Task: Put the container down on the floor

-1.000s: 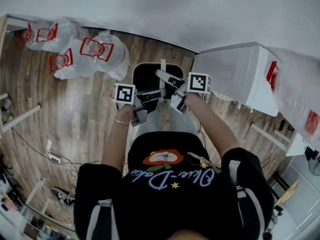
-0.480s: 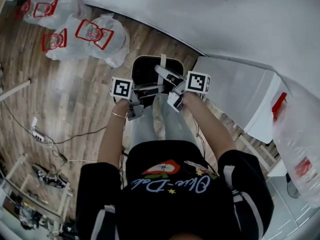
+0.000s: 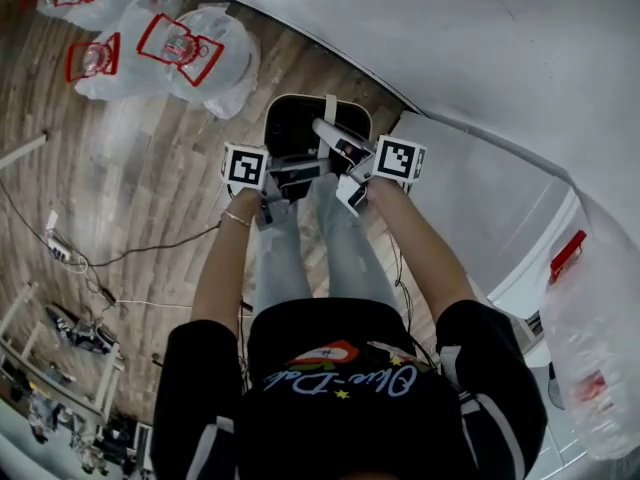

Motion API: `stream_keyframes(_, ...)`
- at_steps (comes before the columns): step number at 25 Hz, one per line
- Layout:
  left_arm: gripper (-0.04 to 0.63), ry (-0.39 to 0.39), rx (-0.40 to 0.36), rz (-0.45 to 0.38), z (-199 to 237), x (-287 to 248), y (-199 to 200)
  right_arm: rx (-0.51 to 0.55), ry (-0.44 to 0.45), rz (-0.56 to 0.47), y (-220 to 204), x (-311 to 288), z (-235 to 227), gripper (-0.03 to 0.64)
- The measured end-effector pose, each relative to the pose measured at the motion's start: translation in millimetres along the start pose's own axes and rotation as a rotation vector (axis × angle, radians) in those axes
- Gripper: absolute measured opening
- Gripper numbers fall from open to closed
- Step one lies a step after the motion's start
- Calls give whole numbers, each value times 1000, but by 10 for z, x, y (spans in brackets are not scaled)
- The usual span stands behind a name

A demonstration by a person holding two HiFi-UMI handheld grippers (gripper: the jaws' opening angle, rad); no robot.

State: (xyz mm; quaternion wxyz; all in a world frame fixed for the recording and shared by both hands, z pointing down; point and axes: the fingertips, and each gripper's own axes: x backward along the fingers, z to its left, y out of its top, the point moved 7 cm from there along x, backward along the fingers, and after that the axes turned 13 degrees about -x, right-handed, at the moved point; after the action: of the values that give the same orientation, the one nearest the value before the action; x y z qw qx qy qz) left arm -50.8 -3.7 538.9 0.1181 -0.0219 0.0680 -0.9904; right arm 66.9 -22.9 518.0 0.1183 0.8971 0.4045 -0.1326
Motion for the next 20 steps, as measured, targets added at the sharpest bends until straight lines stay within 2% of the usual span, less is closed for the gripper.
stream_keyframes(8,51,48,3,-19,506,20,14,38,46,53,156,-297,-398,71)
stream_keyframes(14,51,33,5,-56,813,-21,11,21,-27,56,222,-385,-756,71)
stream_keyframes(18,51,52,2,-67,1021,-13,-22,53,-21,80,261,-496,-907,71)
stream_keyframes(20,51,56,-2,-72,1126,-1,-21,44,-54,82,270,-536,-1013,71)
